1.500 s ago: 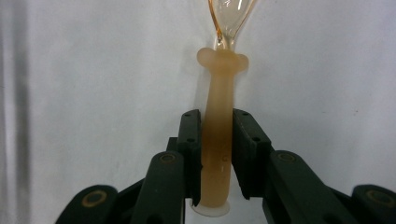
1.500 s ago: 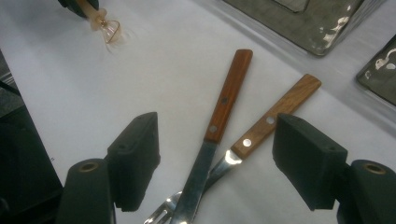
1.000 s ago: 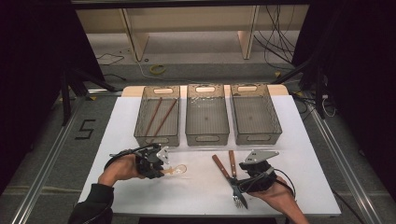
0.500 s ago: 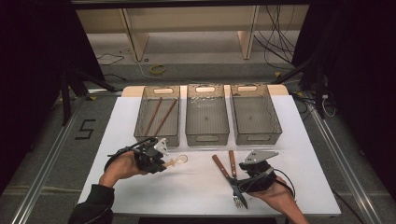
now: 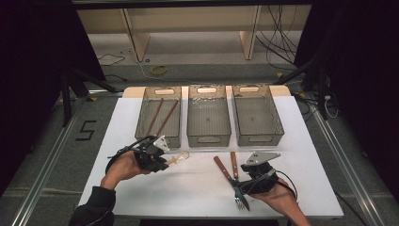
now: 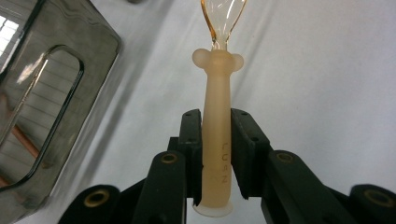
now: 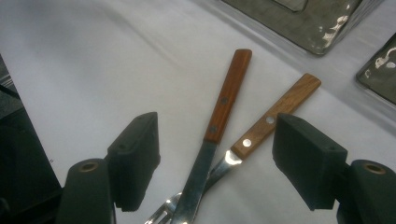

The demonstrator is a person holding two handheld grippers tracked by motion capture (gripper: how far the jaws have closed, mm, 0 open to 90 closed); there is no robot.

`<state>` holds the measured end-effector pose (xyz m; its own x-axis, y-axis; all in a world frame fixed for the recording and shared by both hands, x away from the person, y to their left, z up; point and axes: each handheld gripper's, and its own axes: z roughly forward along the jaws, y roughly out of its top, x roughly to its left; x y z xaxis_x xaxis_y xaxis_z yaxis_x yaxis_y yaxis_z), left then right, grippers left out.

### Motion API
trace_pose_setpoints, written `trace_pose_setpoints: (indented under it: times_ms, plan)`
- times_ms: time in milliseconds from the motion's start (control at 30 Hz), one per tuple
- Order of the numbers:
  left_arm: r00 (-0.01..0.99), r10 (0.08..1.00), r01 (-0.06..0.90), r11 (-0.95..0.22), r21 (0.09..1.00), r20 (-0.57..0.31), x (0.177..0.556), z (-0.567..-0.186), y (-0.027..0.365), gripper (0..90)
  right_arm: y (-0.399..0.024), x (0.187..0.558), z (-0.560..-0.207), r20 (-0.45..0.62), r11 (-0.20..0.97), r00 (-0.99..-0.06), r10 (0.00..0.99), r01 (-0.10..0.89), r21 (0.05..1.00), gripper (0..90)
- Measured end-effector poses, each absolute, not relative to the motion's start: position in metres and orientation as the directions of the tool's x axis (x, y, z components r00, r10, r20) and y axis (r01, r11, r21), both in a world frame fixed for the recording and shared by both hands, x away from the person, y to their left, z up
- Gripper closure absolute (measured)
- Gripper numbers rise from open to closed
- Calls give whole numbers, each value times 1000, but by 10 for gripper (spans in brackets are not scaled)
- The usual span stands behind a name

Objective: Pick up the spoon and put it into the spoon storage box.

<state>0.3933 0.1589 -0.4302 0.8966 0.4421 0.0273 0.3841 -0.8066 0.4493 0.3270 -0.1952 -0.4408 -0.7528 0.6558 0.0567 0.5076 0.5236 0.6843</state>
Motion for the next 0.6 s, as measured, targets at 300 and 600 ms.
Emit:
trace_pose_setpoints:
  times_ms: [300,600]
  plan:
    - [872,490,419,-758,500,12,395,-422,159,750,-196,327,-441,59,521,-750,659,511,684,326]
    - [837,547,447,-678,584,-5,398,-402,156,750,-197,329,-440,70,506,-743,665,518,690,326]
